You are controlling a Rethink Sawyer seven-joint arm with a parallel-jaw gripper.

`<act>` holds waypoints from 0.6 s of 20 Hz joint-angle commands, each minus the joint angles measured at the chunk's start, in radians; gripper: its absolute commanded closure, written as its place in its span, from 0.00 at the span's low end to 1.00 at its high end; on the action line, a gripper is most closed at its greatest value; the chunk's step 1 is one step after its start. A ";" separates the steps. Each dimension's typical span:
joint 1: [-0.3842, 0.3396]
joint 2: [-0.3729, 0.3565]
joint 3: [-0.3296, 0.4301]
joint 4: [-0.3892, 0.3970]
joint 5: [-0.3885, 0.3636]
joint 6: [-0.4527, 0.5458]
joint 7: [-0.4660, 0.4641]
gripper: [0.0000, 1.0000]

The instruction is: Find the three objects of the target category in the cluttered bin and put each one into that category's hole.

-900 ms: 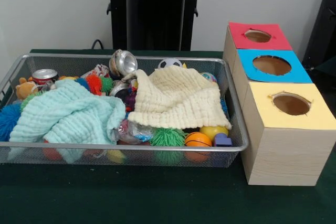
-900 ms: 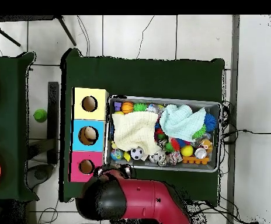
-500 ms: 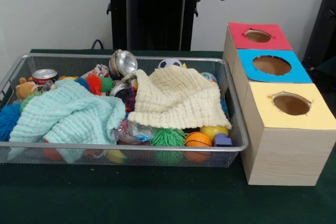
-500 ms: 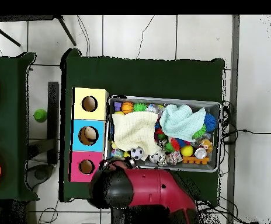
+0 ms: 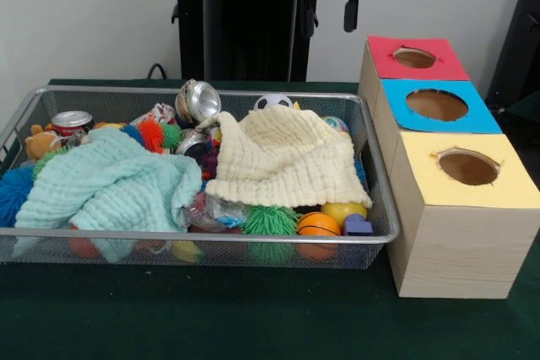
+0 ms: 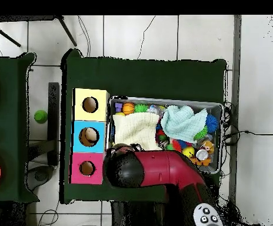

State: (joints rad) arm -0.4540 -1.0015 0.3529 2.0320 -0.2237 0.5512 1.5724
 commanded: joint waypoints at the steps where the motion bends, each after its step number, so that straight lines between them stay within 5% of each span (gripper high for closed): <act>1: -0.024 0.137 0.115 -0.187 -0.123 0.076 -0.185 0.00; 12: 0.000 0.225 0.149 -0.384 -0.208 0.199 -0.214 0.00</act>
State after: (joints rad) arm -0.4559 -0.8521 0.4233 1.8161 -0.3388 0.5987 1.5724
